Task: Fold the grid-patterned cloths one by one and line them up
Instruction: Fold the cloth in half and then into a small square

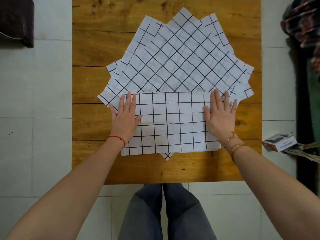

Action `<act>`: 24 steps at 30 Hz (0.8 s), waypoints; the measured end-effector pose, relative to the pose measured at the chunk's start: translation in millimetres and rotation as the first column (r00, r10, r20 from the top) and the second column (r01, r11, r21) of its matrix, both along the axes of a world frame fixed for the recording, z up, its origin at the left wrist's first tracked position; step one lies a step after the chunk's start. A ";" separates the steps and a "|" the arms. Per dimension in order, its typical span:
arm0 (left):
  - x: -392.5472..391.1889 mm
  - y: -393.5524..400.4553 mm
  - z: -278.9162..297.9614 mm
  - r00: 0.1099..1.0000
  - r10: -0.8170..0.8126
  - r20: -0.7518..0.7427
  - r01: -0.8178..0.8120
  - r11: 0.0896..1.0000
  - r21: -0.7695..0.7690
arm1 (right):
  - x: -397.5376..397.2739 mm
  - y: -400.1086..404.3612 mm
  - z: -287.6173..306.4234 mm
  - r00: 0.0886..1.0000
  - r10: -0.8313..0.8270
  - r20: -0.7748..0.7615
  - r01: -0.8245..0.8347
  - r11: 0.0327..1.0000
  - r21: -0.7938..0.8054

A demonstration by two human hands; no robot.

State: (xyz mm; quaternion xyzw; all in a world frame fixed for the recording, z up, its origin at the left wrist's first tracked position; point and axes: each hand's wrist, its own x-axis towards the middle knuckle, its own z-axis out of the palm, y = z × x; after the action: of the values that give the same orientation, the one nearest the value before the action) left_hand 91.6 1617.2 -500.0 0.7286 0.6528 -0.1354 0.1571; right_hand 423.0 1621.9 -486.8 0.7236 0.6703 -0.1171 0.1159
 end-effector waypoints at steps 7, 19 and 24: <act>1.9 2.7 6.5 0.994 0.060 0.095 -0.062 0.998 0.011 | -5.8 2.0 2.0 0.994 -0.076 -0.078 0.077 0.997 0.015; 16.0 -50.8 27.8 0.513 0.784 0.348 -0.821 0.567 -0.068 | -78.0 -39.4 14.7 0.897 0.360 -0.258 -0.368 0.930 0.019; 15.4 -50.1 32.0 0.461 0.822 0.335 -0.844 0.523 -0.121 | -88.5 -49.8 9.4 0.913 0.321 -0.254 -0.347 0.936 -0.064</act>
State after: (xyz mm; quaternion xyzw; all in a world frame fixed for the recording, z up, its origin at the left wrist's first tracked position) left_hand 107.0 1567.1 -468.0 0.3331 0.8889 0.1109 0.2941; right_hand 334.5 1572.0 -477.4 0.5716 0.7858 -0.2178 0.0914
